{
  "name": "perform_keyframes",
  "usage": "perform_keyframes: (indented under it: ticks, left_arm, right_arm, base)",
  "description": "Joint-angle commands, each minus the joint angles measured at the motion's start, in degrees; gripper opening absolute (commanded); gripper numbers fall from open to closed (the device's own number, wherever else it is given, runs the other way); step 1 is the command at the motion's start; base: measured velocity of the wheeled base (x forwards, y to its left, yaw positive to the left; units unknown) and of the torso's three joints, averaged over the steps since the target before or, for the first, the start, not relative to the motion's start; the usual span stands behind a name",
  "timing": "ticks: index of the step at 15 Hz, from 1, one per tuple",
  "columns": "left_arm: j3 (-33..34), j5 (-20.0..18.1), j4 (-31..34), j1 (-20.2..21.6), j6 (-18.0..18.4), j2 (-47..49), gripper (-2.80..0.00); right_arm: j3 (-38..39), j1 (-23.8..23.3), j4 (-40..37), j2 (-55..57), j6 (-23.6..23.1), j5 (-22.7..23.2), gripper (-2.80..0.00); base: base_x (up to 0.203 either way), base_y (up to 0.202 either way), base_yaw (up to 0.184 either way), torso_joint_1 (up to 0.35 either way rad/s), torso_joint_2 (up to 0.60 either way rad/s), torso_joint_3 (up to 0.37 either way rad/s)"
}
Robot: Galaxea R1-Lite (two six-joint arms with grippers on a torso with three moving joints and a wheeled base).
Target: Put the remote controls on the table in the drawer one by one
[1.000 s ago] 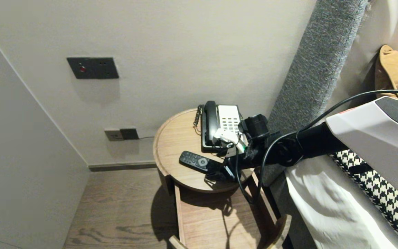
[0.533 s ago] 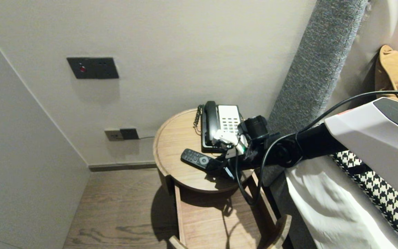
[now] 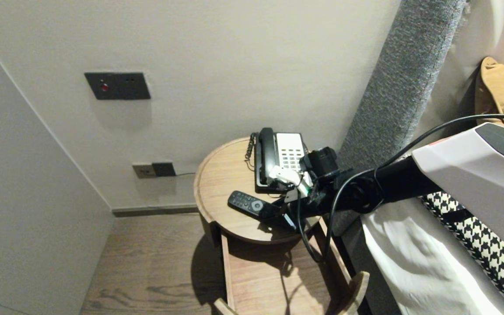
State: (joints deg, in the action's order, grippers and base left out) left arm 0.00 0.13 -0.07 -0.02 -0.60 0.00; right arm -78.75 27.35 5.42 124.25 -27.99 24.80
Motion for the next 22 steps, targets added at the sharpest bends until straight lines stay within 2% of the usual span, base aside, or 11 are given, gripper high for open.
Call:
perform_keyframes:
  ticks: [1, 9, 19, 22]
  left_arm:
    - [0.00, 0.04, -0.01, -0.06, -0.02, 0.00, -2.80]
    - [0.00, 0.04, -0.01, -0.05, -0.02, 0.04, -2.80]
    - [0.00, 0.04, -0.01, 0.02, -0.02, 0.00, -2.80]
    - [0.00, 0.04, -0.01, 0.02, -0.02, 0.09, -2.80]
  right_arm:
    - [0.30, 0.37, 0.19, -1.90, -0.05, 0.17, -2.80]
    - [5.96, 1.53, 0.26, -7.33, 0.22, -0.73, -2.80]
    - [31.28, 3.35, 0.53, -22.38, 0.37, -0.18, -2.80]
    - [35.17, 4.97, 5.01, -22.40, 0.38, -0.12, -2.80]
  base:
    - [0.000, 0.000, 0.000, 0.000, 0.00, 0.000]
    - [0.000, 0.000, 0.000, 0.000, 0.00, 0.000]
    - [0.000, 0.000, 0.000, 0.000, 0.00, 0.000]
    - [0.000, 0.000, 0.000, 0.000, 0.00, 0.000]
